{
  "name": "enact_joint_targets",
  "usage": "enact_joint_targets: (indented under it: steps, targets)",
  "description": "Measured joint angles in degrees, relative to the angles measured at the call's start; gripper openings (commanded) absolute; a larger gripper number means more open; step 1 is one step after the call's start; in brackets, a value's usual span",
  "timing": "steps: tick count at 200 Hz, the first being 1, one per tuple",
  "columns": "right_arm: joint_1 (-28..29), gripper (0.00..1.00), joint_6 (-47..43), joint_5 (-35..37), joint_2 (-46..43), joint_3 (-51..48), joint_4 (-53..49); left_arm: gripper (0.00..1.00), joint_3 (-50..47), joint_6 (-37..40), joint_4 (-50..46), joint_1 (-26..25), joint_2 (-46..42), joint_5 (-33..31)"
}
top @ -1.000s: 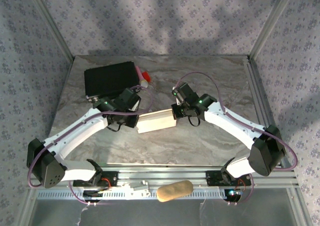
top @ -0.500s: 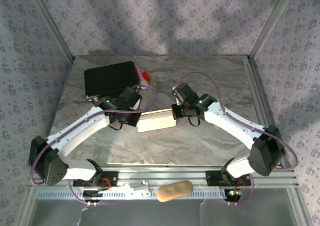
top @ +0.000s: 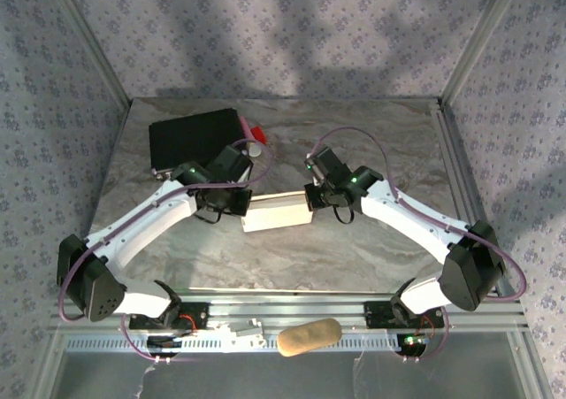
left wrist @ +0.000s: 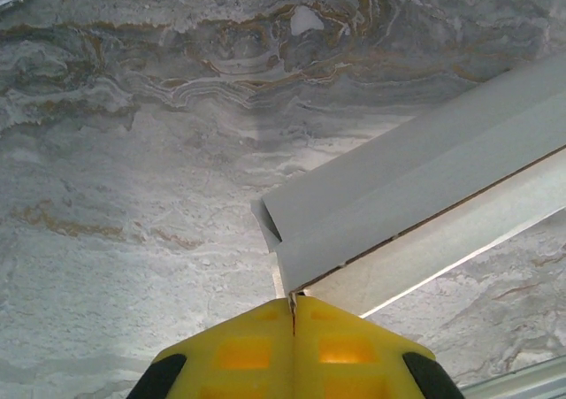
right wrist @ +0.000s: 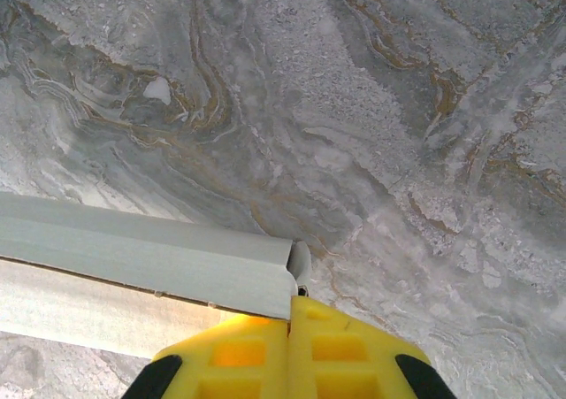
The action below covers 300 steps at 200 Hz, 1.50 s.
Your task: Fold the paper box
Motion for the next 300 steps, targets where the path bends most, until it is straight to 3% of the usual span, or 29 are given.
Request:
enact_joint_targets:
  steps: [80,183,300]
  targets:
    - [2.97,0.00,1.51,3.58,0.00,0.00,-0.50,0.04,0.68,-5.38,-1.95,3.48,1.22,5.86]
    - [4.00,0.00,1.84,6.08,1.07,1.57,-3.26,0.01,2.10,-6.97,-3.39,5.20,1.75,10.82]
    - [4.98,0.00,1.84,7.58,1.31,1.68,-3.10,0.00,-4.07,-7.17,1.88,5.03,-1.55,11.02]
